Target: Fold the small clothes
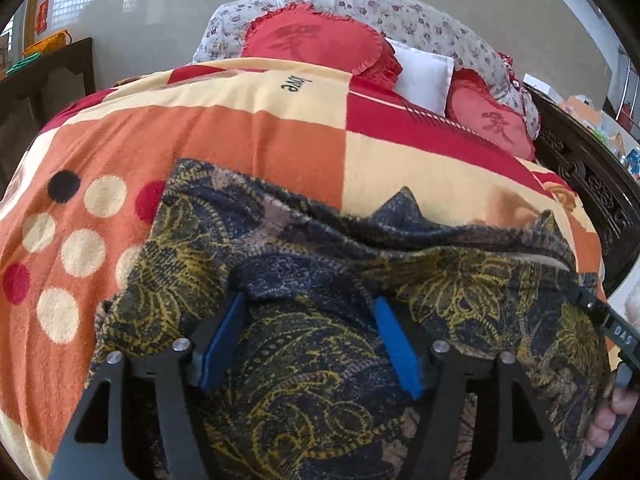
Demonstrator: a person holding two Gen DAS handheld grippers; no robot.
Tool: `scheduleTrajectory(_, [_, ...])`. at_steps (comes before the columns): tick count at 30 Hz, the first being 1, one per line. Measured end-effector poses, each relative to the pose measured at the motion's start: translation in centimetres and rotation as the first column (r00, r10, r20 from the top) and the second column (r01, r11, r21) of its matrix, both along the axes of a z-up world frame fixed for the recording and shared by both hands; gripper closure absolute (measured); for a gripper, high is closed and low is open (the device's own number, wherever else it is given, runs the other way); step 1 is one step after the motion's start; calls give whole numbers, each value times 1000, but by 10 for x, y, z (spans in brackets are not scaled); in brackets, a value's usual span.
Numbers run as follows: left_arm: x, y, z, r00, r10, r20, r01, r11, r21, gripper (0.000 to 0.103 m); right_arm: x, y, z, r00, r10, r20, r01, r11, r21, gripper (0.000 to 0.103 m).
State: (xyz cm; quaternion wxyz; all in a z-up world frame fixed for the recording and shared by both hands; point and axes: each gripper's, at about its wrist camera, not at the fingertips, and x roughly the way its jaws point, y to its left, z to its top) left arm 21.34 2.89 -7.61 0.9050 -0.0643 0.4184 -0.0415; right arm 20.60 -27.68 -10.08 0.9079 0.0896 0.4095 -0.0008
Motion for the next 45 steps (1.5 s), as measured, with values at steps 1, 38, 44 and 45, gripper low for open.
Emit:
scheduleTrajectory(1, [4,-1,1,1000,1,-9,-1,1000,2,31,0,-3,0,1000,0,6,0,1000,24,73])
scheduleTrajectory(38, [-192,105,3,989,150,-15,-150,976,-158,25,-105,104,6,959,254,-123,-267,958,-105,70])
scheduleTrajectory(44, [-239,134,-3,985,168,-28,-167,924,-345,24,-120,103,-8,969,245,-44,-249,960,-129,62])
scheduleTrajectory(45, [-241,133,-3,987,161,-26,-159,915,-372,22,-121,108,-9,970,240,-42,-244,957,-157,61])
